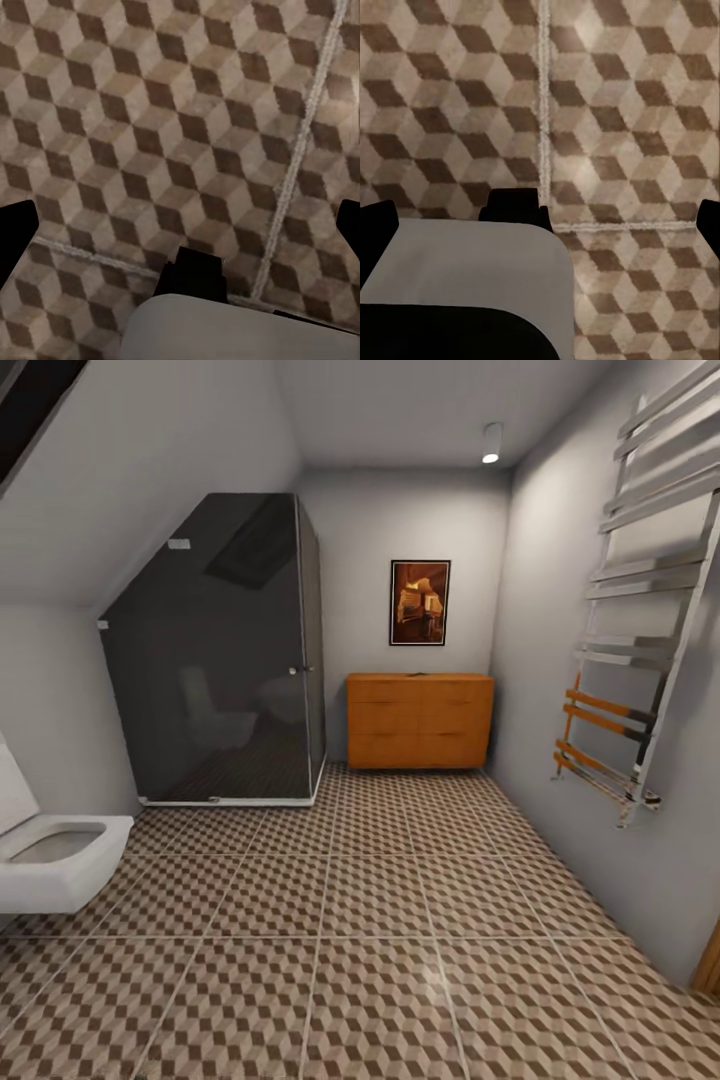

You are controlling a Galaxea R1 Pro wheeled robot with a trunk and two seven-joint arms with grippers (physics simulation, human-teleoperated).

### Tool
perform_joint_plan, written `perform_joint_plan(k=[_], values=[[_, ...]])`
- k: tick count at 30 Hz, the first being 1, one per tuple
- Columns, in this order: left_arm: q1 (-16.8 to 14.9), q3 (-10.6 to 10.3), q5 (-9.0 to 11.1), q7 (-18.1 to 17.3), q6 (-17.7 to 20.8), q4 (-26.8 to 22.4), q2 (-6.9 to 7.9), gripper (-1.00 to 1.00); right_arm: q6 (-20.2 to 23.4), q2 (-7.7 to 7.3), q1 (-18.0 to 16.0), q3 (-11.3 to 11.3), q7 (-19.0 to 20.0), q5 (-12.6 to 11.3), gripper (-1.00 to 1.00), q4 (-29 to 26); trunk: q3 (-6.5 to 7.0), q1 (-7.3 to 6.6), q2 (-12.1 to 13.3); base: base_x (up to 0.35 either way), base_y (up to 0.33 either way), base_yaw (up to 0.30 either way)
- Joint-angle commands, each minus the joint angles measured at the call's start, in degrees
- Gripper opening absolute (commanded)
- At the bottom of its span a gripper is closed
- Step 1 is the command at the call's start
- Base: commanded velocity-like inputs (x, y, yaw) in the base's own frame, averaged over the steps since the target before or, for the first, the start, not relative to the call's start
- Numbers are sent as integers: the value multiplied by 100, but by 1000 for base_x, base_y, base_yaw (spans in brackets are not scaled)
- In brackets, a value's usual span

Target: Take the four mousetraps from the cabinet in the bathroom and place them on the bathroom floor. Make sure all four end up on the same floor surface, and ensure that at least two of them are either under or directly next to the same bathroom sink.

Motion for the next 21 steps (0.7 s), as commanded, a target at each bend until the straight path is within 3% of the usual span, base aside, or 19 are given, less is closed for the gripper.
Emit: perform_joint_plan(k=[1, 7, 12, 21], values=[[-5, -18, 40, 8, -18, 4, -5, 100, -36, -2, -7, -30, 8, 28, 100, 19, -6, -1, -3, 0, 0, 280], [-2, -12, 56, 8, -18, 8, -15, 100, -36, -6, -7, -30, 10, 28, 100, 18, -6, -1, -3, 0, 0, 257], [-3, -5, 72, 8, 48, 10, -22, 100, -36, -5, -9, -30, 9, 28, 100, 16, -6, -1, -3, 102, 0, 48], [-5, 3, 62, 5, 834, 5, -47, 100, -36, -17, -7, -30, 8, 28, 100, 16, -6, -1, -3, 281, 0, 8]])
